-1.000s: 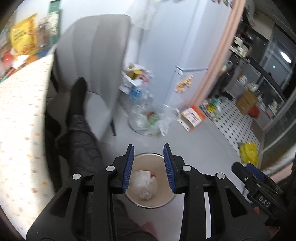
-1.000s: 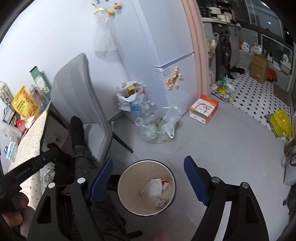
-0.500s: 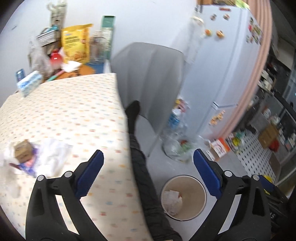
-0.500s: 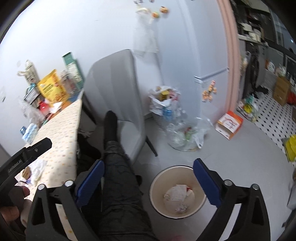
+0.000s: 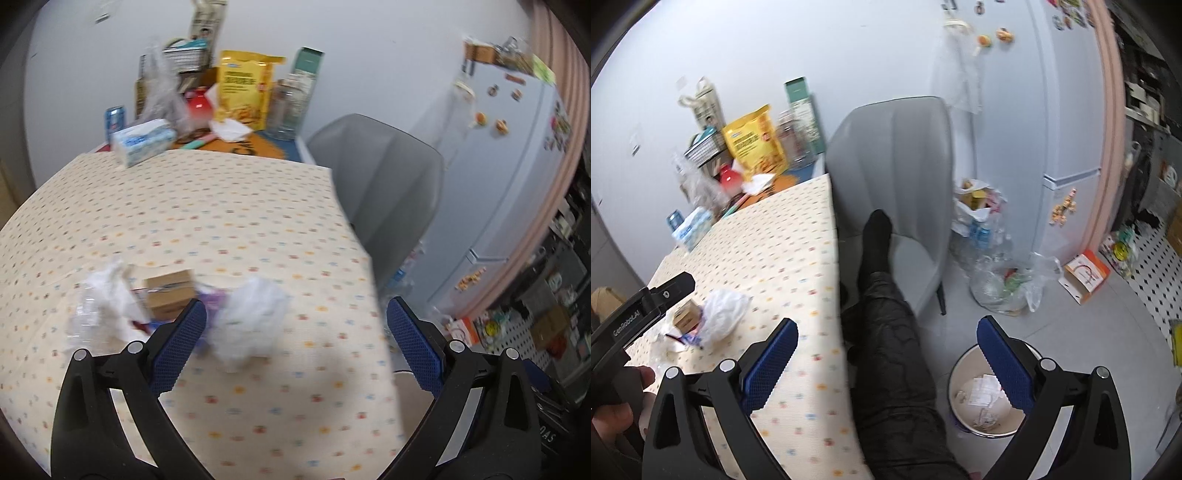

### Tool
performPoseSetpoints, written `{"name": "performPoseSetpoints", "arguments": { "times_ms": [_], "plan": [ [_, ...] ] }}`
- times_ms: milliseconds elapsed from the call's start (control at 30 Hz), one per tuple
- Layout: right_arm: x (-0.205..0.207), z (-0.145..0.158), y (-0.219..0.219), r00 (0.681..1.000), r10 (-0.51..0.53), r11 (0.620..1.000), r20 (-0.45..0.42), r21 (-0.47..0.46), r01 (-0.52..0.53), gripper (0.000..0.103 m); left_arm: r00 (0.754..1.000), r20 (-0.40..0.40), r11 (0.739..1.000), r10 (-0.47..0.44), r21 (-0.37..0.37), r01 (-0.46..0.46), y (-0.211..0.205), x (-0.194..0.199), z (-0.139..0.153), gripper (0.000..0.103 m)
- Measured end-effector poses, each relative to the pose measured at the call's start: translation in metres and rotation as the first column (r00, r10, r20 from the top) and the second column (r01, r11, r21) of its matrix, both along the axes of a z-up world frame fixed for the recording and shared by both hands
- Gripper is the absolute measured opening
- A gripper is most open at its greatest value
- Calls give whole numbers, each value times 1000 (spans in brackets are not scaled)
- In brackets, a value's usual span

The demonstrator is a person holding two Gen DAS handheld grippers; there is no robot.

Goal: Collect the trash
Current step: 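Swing both open tools back over the table trash, then grasp the red-edged paper with the left tool while the right tool approaches the white tissue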

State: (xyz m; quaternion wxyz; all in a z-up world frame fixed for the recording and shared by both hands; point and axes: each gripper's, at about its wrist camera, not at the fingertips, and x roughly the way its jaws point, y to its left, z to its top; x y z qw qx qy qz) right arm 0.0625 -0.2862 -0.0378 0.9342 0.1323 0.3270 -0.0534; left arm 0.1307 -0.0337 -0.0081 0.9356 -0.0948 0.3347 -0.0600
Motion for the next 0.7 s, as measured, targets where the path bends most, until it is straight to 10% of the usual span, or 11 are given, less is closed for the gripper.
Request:
{"name": "performPoseSetpoints", "arguments": {
  "times_ms": [700],
  "plan": [
    [15,6,102,984,175,982,-21,-61,-176,95,979,-93,979,183,-78,-190,105,-11,-45,95]
  ]
}}
